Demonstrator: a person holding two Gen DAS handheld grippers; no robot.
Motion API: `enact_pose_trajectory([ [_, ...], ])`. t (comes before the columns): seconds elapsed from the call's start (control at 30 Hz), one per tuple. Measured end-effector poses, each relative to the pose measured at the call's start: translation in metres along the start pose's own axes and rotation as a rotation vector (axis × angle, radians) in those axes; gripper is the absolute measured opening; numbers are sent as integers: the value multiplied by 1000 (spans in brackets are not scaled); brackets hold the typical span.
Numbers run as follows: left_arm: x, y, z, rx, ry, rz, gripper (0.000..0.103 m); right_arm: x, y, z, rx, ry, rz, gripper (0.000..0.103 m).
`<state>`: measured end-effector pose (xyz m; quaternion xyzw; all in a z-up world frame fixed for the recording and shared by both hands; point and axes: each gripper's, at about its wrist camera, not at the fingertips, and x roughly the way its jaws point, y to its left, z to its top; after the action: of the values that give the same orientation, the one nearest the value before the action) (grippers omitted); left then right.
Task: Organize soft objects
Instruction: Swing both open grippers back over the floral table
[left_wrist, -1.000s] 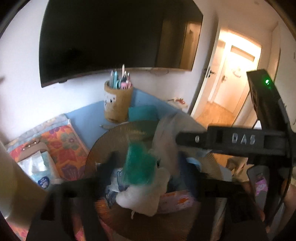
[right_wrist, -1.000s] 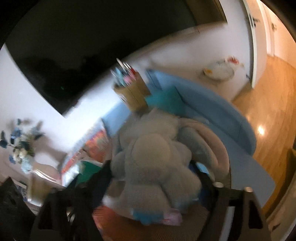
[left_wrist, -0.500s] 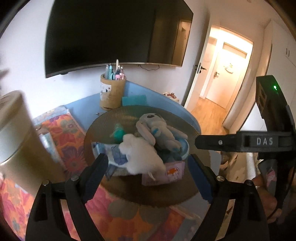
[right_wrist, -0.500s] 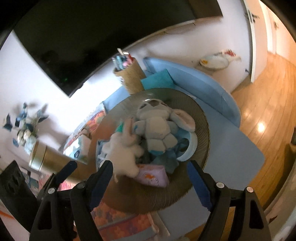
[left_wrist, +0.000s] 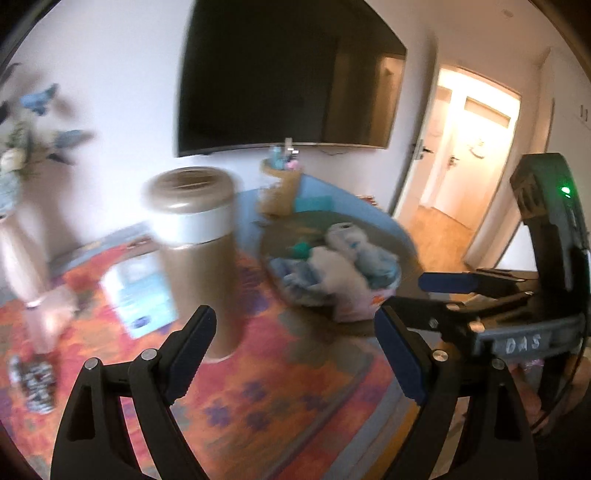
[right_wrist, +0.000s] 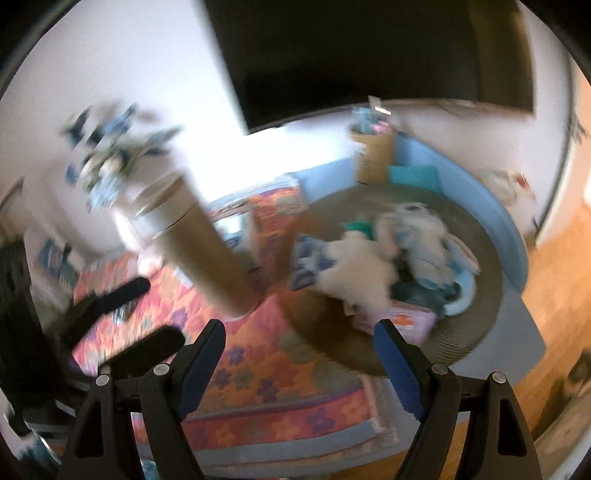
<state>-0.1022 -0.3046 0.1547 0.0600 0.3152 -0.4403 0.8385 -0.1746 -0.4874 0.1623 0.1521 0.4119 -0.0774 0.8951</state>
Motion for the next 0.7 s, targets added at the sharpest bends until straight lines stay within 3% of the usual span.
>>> enact_pose_trajectory([
  [0.2, -46, 59, -17, -80, -13, 96, 87, 9, 71, -11, -181, -3, 68, 81],
  [0.4, -95, 135, -30, -189, -64, 244, 87, 18, 143, -10, -300, -38, 145, 81],
  [0.5, -111, 171, -38, -247, -81, 305, 87, 34, 175, -7, -327, -14, 181, 81],
  [0.63, -124, 214, -52, -306, -81, 453, 87, 70, 218, -2, -353, 43, 198, 81],
  [0.7, -125, 231, -59, -327, -70, 478, 87, 86, 231, 1, -353, 71, 208, 81],
])
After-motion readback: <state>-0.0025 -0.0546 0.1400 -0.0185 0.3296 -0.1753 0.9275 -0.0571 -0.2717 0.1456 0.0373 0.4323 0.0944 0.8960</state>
